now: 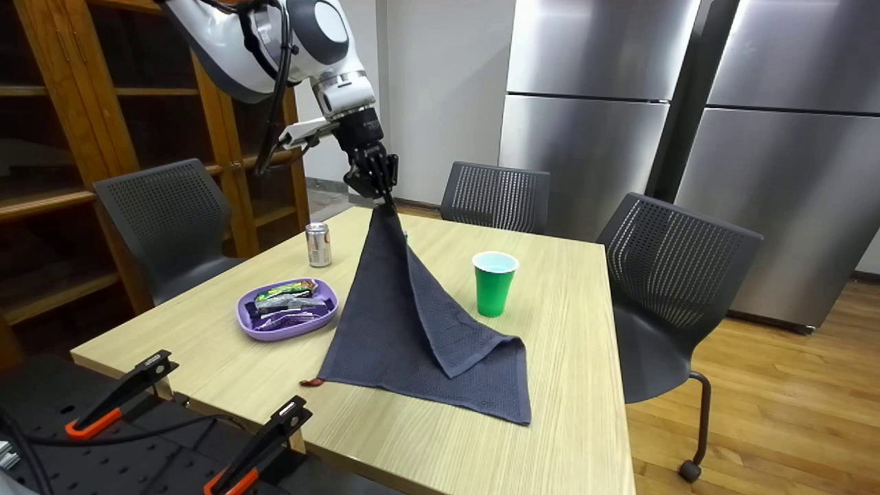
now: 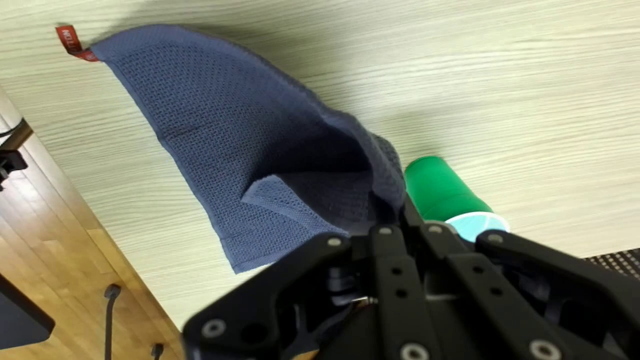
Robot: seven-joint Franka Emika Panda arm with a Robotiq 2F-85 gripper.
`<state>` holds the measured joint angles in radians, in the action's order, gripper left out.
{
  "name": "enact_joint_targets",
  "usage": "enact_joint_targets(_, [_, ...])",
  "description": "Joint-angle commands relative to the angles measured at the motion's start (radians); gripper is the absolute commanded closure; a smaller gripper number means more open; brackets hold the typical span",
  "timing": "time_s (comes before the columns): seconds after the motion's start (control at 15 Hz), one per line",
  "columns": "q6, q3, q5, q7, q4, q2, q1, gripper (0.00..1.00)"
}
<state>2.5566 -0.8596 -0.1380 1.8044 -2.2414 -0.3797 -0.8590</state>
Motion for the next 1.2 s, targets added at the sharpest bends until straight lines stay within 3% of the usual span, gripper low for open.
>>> enact_joint_targets(0.0, [-0.072,0.085,-0.083,0.078,0.031,0.097,0.094,0.99])
enact_joint_targets(0.33, [-0.119,0.236,-0.16,0.149,0.073,0.169,0.251,0.99])
enact_joint_targets(0.8, [-0.166,0.542,-0.22,0.202,0.112,0.245,0.551,0.99])
enact_joint_targets(1.13, [-0.191,0.67,-0.218,0.21,0.129,0.276,0.65,0.99])
